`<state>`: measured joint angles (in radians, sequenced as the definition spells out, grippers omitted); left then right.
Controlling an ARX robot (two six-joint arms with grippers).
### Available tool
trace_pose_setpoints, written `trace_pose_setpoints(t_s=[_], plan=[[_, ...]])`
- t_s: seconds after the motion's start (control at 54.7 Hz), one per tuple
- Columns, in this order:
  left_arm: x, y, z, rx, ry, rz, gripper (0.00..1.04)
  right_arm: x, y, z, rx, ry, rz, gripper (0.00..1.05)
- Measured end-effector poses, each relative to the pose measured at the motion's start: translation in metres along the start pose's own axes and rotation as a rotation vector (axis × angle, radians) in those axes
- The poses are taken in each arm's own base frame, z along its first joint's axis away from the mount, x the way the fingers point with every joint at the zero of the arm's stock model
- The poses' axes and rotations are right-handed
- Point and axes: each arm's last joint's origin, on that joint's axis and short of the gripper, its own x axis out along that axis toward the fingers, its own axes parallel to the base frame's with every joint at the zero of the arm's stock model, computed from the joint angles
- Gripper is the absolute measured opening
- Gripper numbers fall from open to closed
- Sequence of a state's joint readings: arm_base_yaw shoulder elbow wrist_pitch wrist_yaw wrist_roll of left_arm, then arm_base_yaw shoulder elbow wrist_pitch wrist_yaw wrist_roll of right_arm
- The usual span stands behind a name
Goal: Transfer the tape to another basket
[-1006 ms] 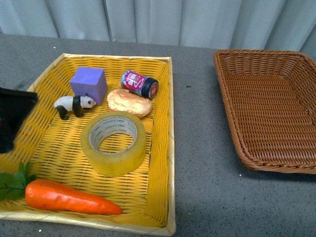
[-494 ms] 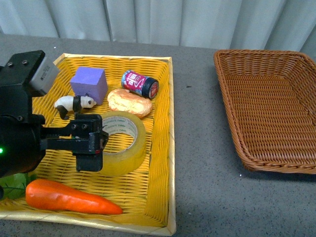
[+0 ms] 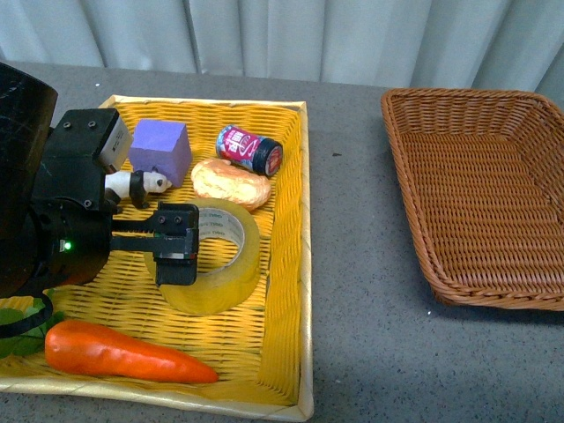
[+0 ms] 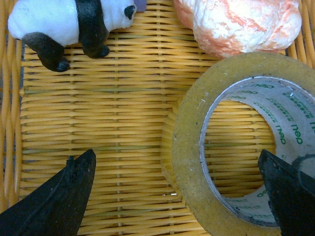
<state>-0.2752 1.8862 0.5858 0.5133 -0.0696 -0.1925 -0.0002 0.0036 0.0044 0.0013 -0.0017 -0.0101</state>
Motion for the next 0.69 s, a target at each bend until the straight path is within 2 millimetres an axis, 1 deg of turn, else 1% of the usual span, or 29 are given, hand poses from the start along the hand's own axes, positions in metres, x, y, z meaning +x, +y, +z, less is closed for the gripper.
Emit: trace_pose_setpoints(t_s=[0.165,0.329,0.475,0.494,0.549,0.567,0.677,0.695], plan=[[0.01,-0.001,0.002,-0.011,0.033,0.004,0.98,0.0,0.0,0.0,0.0,0.0,0.0,0.96],[0.015,-0.002,0.006,-0.034,0.043,0.001,0.98,0.0,0.0,0.0,0.0,0.0,0.0,0.96],[0.018,-0.001,0.005,-0.037,0.059,0.018,0.97,0.0,0.0,0.0,0.0,0.0,0.0,0.96],[0.018,-0.001,0.005,-0.037,0.06,0.02,0.96,0.0,0.0,0.0,0.0,0.0,0.0,0.96],[0.019,-0.001,0.004,-0.035,0.067,0.027,0.85,0.0,0.0,0.0,0.0,0.0,0.0,0.96],[0.019,-0.001,0.004,-0.035,0.069,0.028,0.8,0.0,0.0,0.0,0.0,0.0,0.0,0.96],[0.019,-0.002,0.005,-0.038,0.088,0.017,0.57,0.0,0.0,0.0,0.0,0.0,0.0,0.96],[0.019,-0.002,0.005,-0.037,0.087,0.017,0.51,0.0,0.0,0.0,0.0,0.0,0.0,0.96]])
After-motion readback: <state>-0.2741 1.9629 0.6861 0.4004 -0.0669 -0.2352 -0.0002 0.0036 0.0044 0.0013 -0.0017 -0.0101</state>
